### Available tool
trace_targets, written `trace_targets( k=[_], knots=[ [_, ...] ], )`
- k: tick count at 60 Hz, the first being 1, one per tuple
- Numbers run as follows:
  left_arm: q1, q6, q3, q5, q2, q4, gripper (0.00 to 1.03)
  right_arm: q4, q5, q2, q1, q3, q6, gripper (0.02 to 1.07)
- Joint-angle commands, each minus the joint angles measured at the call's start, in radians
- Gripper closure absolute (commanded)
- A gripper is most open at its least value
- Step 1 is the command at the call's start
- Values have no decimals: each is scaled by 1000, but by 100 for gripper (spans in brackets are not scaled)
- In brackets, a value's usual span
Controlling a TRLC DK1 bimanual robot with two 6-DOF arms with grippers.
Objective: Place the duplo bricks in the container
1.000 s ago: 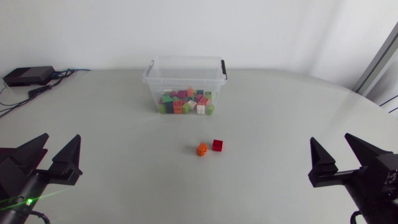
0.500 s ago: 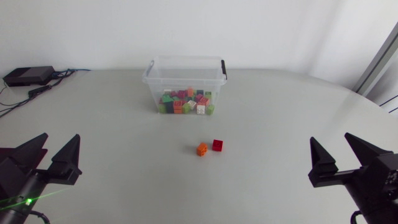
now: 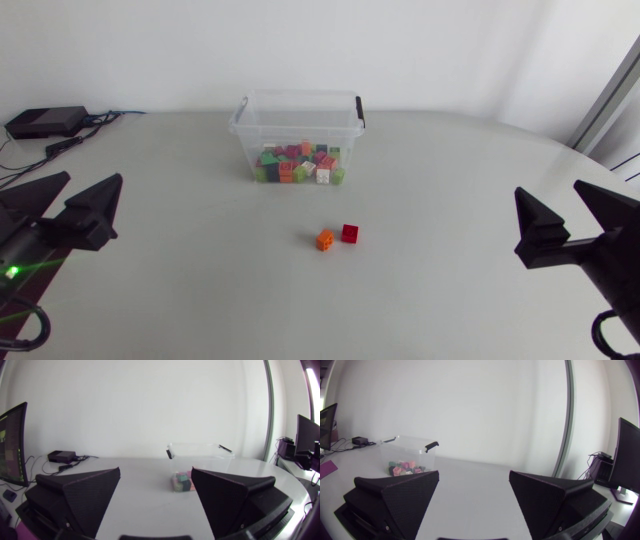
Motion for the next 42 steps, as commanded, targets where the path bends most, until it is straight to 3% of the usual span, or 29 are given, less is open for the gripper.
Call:
trace_targets(
  k=[1,11,30,42],
  knots=[
    [-32,-14,89,7,111,-25,8,18,-6,81,8,72,24,6],
    [-95,-4,209,9,302,-103,10,-4,-13,223,1,159,24,6],
    [-145,51,373,15,585,-197,12,-40,-32,429,-21,241,26,6],
    [-152,58,502,90,788,-314,12,-140,-32,551,-28,314,27,6]
  ],
)
